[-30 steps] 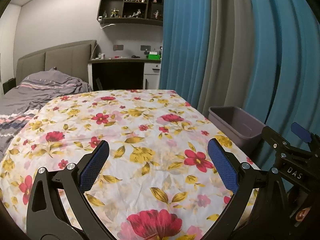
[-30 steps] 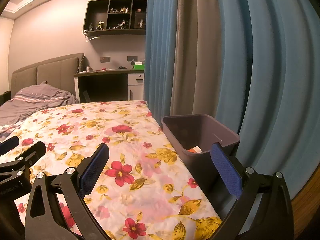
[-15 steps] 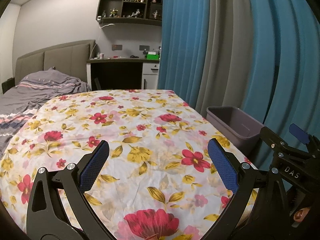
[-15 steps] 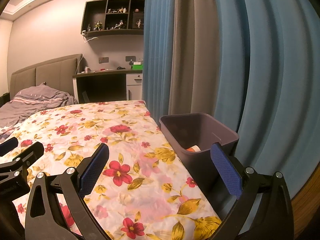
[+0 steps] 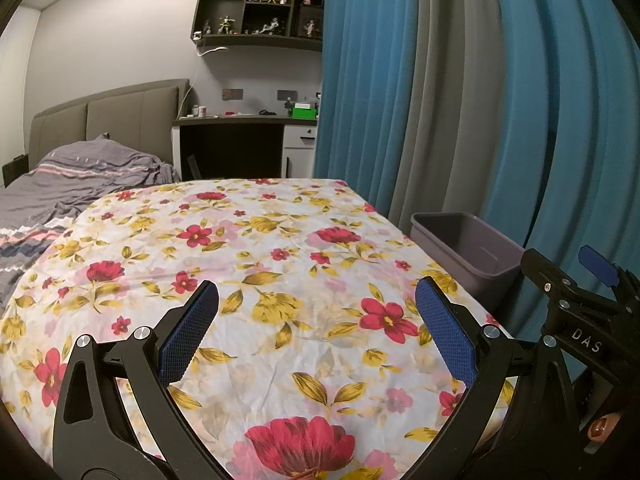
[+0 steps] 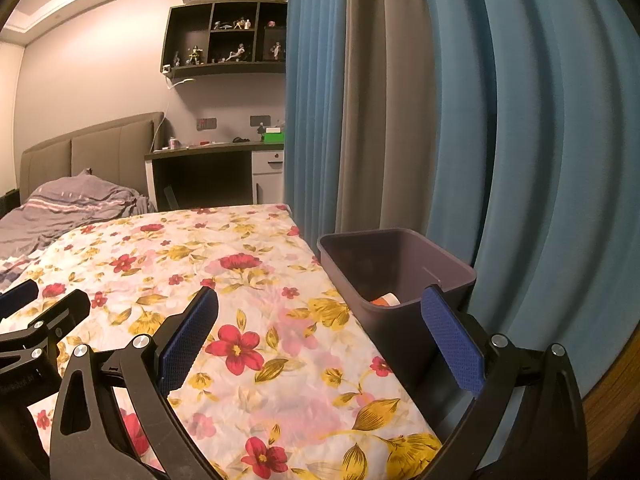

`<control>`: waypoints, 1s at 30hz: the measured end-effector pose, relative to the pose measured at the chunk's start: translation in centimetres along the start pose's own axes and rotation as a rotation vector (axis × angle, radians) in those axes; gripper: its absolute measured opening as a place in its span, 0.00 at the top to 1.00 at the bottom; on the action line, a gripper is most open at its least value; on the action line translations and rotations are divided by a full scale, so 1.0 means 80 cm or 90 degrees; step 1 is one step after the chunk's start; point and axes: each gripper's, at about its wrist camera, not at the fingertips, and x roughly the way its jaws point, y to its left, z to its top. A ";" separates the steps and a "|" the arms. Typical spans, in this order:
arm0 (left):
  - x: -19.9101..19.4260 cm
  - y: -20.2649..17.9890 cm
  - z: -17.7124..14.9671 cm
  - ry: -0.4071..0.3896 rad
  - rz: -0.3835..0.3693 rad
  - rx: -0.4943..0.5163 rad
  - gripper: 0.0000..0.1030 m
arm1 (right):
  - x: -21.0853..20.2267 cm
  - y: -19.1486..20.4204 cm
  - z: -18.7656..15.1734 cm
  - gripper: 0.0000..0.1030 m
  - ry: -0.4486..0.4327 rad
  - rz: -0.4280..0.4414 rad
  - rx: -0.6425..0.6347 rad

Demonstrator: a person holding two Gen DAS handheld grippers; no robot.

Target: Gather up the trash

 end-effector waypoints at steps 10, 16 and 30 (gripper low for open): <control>0.000 0.000 0.000 0.000 -0.001 -0.001 0.06 | 0.000 -0.002 0.000 0.05 0.000 -0.001 0.001; 0.000 0.000 0.000 0.000 0.000 -0.001 0.06 | 0.000 -0.002 0.000 0.05 0.000 0.000 0.001; 0.000 -0.001 0.000 0.000 -0.003 -0.002 0.06 | -0.001 -0.003 0.002 0.05 -0.002 -0.001 0.005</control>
